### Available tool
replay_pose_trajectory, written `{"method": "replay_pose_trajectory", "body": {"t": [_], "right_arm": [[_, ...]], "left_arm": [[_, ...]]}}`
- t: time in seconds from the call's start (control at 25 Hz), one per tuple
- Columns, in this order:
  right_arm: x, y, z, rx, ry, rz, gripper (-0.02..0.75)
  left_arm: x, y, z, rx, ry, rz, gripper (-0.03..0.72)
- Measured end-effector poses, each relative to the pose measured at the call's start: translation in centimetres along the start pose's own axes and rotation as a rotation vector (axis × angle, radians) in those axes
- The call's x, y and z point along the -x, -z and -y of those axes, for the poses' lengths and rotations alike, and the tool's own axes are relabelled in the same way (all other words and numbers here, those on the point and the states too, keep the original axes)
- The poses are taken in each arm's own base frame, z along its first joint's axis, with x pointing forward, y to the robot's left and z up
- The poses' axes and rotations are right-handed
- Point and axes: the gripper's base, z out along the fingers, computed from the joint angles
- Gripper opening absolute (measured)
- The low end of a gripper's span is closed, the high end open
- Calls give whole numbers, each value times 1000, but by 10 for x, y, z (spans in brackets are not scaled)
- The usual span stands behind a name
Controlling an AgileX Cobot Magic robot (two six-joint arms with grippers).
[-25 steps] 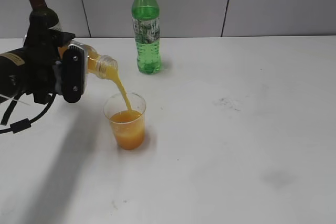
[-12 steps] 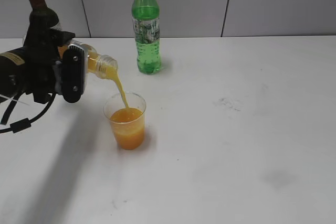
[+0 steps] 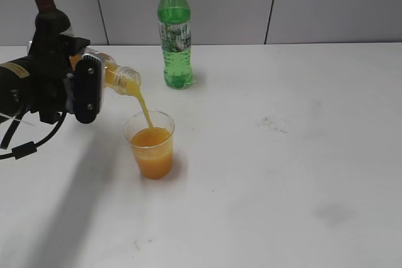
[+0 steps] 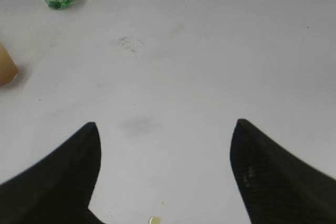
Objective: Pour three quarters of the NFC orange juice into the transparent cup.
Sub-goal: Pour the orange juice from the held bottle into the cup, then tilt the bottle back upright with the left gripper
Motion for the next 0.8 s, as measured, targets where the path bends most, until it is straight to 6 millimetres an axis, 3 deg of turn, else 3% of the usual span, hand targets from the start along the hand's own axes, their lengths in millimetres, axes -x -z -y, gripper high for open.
{"method": "replay_pose_trajectory", "body": {"t": [0.8], "right_arm": [[0,0,0,0,0,0,589]], "left_arm": [[0,0,0,0,-14,1,480]]}}
